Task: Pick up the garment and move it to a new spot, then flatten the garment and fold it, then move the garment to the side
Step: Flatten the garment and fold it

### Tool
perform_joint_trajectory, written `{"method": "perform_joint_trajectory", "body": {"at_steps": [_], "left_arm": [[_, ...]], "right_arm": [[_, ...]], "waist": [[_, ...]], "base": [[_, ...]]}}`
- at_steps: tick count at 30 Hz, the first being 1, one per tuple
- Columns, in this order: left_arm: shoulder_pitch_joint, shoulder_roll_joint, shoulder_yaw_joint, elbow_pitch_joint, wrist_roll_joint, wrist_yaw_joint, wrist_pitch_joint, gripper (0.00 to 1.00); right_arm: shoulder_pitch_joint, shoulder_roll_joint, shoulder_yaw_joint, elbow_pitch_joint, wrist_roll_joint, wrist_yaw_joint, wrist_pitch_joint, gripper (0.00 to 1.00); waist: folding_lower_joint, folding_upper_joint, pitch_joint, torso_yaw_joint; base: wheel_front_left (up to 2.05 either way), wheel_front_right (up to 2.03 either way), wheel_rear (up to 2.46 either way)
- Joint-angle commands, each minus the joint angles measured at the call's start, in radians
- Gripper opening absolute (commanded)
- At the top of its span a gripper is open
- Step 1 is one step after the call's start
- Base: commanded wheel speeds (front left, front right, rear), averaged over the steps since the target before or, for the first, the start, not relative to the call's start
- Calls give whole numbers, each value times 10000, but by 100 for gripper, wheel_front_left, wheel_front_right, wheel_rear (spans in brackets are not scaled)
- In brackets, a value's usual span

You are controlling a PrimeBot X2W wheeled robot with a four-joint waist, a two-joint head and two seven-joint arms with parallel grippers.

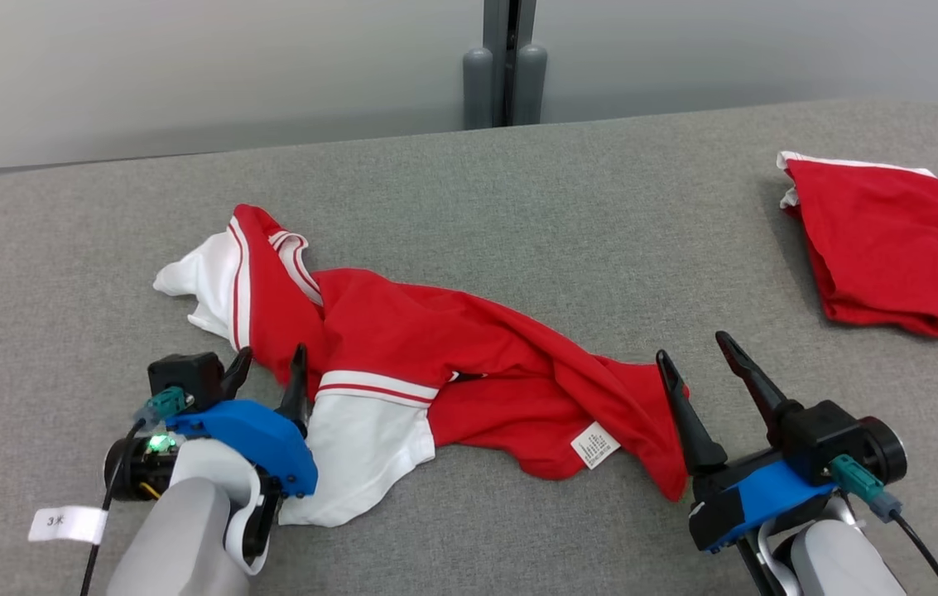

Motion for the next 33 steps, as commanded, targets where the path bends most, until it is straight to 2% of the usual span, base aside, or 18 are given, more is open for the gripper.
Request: {"method": "perform_joint_trajectory", "body": {"at_steps": [1, 7, 8, 10, 11, 17, 27, 33], "left_arm": [[-322, 31, -74, 201, -22, -55, 47, 100], [-1158, -179, -322, 1170, -283, -232, 443, 100], [-1248, -188, -392, 1329, -298, -251, 531, 98], [-1399, -178, -477, 1684, -320, -272, 699, 29], [-1463, -145, -516, 1821, -282, -263, 747, 0], [-1705, 82, -646, 2434, -182, -246, 417, 0], [-2285, 574, -540, 2971, -11, 241, -922, 0], [-2502, 723, -455, 3314, -94, 348, -1204, 0]], "right_arm": [[-120, -102, -29, -67, -71, 1, -51, 100], [-179, -215, -111, -185, -119, 1, -51, 100], [-183, -212, -109, -209, -115, 1, -51, 100], [-204, -194, -94, -240, -137, 1, -51, 100], [-219, -186, -90, -249, -138, 1, -51, 100], [-258, -195, -122, -296, -173, 1, -52, 100], [-360, -254, -124, -398, -191, 1, -52, 100], [-373, -267, -165, -416, -217, 1, -53, 100]], "waist": [[-1, 0, 105, -23], [-1, 0, 406, -97], [-1, 0, 435, -103], [-1, 0, 484, -107], [-1, 0, 501, -104], [-1, 0, 558, -19], [-1, 0, 605, 42], [-1, 0, 639, 51]], "base": [[0, 0, 0], [0, 0, 0], [0, 0, 0], [0, 0, 0], [0, 0, 0], [0, 0, 0], [0, 0, 0], [0, 0, 0]]}}
